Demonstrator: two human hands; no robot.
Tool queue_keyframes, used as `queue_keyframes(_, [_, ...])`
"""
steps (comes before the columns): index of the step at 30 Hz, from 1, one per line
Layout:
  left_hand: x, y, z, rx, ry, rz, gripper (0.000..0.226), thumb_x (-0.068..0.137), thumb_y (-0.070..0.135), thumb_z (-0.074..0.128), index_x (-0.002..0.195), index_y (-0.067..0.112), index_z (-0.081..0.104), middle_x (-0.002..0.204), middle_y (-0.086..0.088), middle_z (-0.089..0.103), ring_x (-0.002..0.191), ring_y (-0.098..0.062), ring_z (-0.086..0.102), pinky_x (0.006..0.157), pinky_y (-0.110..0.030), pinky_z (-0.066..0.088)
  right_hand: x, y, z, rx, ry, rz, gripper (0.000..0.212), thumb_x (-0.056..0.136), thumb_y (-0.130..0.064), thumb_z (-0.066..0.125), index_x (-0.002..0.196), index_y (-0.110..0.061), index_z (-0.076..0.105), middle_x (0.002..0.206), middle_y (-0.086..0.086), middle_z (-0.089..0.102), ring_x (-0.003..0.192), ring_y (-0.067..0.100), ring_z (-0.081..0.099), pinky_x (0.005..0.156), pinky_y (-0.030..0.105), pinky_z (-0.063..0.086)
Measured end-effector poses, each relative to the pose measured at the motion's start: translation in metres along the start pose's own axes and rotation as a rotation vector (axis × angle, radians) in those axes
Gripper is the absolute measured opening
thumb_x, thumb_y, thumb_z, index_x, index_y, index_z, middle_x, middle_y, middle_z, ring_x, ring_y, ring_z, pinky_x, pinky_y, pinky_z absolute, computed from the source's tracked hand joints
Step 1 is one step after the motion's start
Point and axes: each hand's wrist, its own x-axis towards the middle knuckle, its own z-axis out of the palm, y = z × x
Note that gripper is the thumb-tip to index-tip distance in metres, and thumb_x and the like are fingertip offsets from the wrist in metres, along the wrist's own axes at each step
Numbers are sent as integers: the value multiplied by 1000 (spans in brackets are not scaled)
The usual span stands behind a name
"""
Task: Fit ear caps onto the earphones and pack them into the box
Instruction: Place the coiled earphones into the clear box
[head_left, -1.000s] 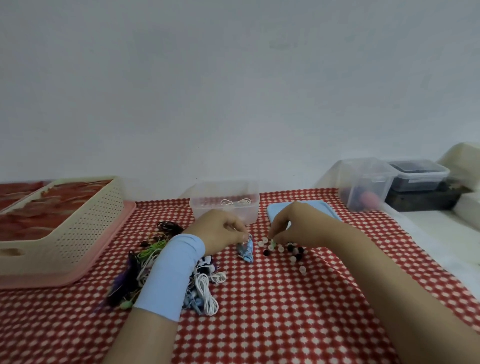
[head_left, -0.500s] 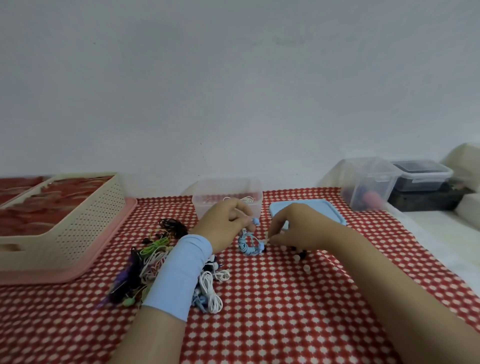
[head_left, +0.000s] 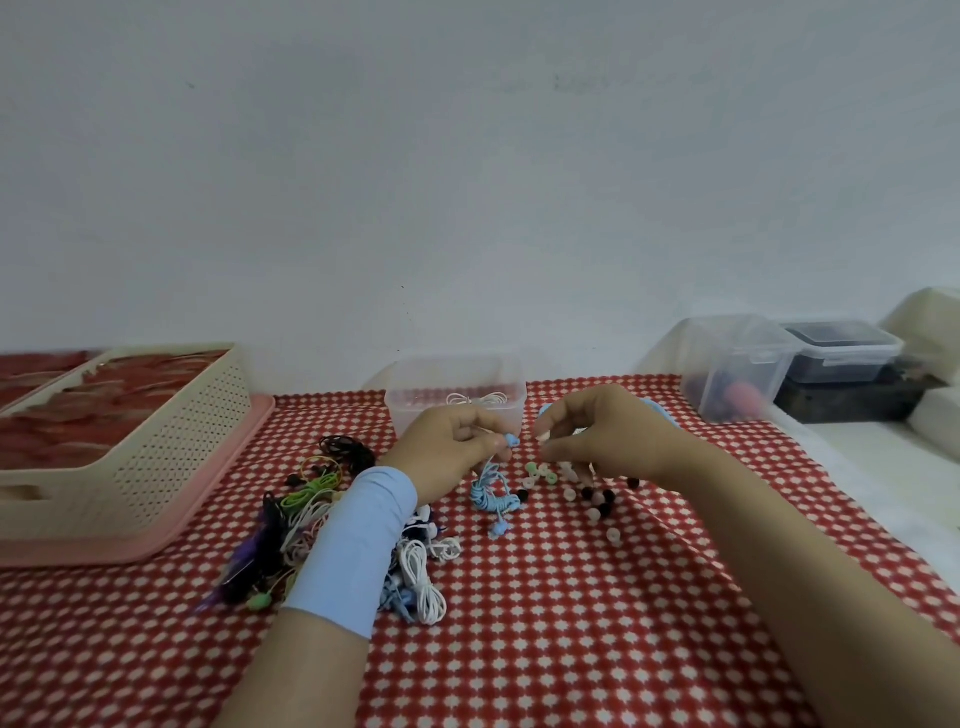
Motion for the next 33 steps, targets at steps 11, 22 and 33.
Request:
queue_keyframes(11, [2, -3, 2, -131, 19, -61, 13, 94, 19, 64, 104, 23, 71, 92, 8, 77, 76, 0, 68, 68, -16, 52, -4, -9, 9, 201, 74, 19, 8, 96, -15, 69, 102, -10, 73, 74, 6, 74, 47, 14, 60, 41, 19, 40])
queue_keyframes(22, [3, -5, 3, -331, -13, -52, 15, 95, 15, 61, 105, 18, 73, 91, 0, 77, 73, -9, 63, 81, -32, 55, -2, -10, 17, 537, -16, 39, 24, 89, -24, 71, 103, -6, 78, 83, 5, 72, 53, 12, 52, 42, 21, 31])
queue_keyframes(33, [5, -7, 9, -498, -20, -47, 22, 97, 12, 57, 115, 9, 70, 92, -8, 74, 94, -24, 60, 92, -37, 52, -1, -8, 20, 611, -40, 35, 31, 83, -29, 69, 108, -12, 79, 90, 7, 75, 55, 11, 53, 43, 19, 28])
